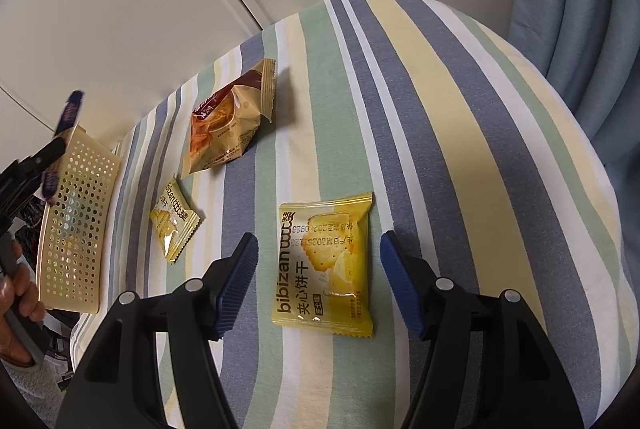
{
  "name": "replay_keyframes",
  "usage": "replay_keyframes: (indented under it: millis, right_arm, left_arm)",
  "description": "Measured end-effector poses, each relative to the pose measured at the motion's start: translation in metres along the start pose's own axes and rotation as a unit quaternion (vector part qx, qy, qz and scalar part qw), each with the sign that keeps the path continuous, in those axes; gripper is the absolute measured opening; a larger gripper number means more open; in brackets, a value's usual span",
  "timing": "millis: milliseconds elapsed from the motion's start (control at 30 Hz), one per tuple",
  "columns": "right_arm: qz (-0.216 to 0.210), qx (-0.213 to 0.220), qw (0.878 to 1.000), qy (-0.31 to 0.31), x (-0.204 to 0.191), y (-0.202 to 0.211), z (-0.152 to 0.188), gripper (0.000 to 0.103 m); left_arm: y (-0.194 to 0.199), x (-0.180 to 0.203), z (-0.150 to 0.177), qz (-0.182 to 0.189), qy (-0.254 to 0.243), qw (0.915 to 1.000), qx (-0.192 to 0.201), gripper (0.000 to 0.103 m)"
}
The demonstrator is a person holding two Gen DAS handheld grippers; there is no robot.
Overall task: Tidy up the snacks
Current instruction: 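Carry the blue wafer pack with the left gripper into the basket and release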
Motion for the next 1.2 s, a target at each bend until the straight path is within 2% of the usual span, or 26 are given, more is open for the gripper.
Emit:
replay_keyframes:
  millis: [100, 200, 267, 333, 467, 600, 633, 667, 800, 867, 967, 1200]
  right_arm:
    - [0.001, 0.0, 1.0, 0.0, 0.001, 0.0, 0.0, 0.064]
    - [0.001, 0.0, 1.0, 0.0, 0.001, 0.0, 0.0, 0.064]
    - [0.001, 0.0, 1.0, 0.0, 0.001, 0.0, -0.001, 0.064]
    - [0.001, 0.0, 1.0, 0.001, 0.001, 0.0, -0.001, 0.064]
    - [0.001, 0.0, 1.0, 0.001, 0.001, 0.0, -0.001, 0.064]
    - [0.001, 0.0, 1.0, -0.001, 0.001, 0.0, 0.0, 0.064]
    - [0.001, 0.0, 1.0, -0.001, 0.002, 0.0, 0.0, 0.064]
    - [0.001, 0.0, 1.0, 0.0, 0.002, 0.0, 0.0, 0.064]
    - [0.001, -0.001, 1.0, 0.002, 0.002, 0.0, 0.0, 0.065]
    - [0.002, -0.002, 1.0, 0.003, 0.001, 0.0, 0.0, 0.065]
    - [0.006, -0.003, 1.0, 0.006, -0.001, 0.0, -0.001, 0.065]
    - [0.032, -0.02, 0.999, 0.03, -0.01, -0.004, -0.004, 0.065]
  left_arm:
    - [0.016, -0.01, -0.016, -0.006, 0.014, 0.9998, 0.015, 0.047]
    - [0.033, -0.024, -0.016, -0.024, 0.023, 0.9988, 0.036, 0.047]
    - [0.025, -0.02, -0.014, -0.039, 0.031, 0.9975, 0.05, 0.047]
    - [0.04, -0.043, -0.017, -0.056, 0.047, 0.9953, 0.064, 0.047]
    - [0.034, -0.063, -0.015, -0.077, 0.08, 0.9905, 0.082, 0.047]
    - [0.027, -0.083, -0.007, -0.09, 0.104, 0.9872, 0.08, 0.047]
    - [0.025, -0.087, -0.004, -0.094, 0.111, 0.9864, 0.077, 0.05]
    - [0.023, -0.091, -0.002, -0.096, 0.118, 0.9857, 0.072, 0.06]
    - [0.015, -0.087, 0.013, -0.101, 0.127, 0.9836, 0.077, 0.074]
    - [0.011, -0.079, 0.022, -0.099, 0.131, 0.9826, 0.086, 0.093]
    - [0.011, -0.068, 0.034, -0.112, 0.135, 0.9783, 0.11, 0.098]
    - [0.022, -0.058, 0.052, -0.129, 0.15, 0.9662, 0.165, 0.1]
Point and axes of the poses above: each gripper's, at about its wrist camera, not at the fingertips, and y roughly against the way its jaws point, x to its right, z to its underside, the point moved 4 cm from there along -y, roughly the way its jaws point, and after that the axes turned 15 degrees about y, right-handed, at the moved point
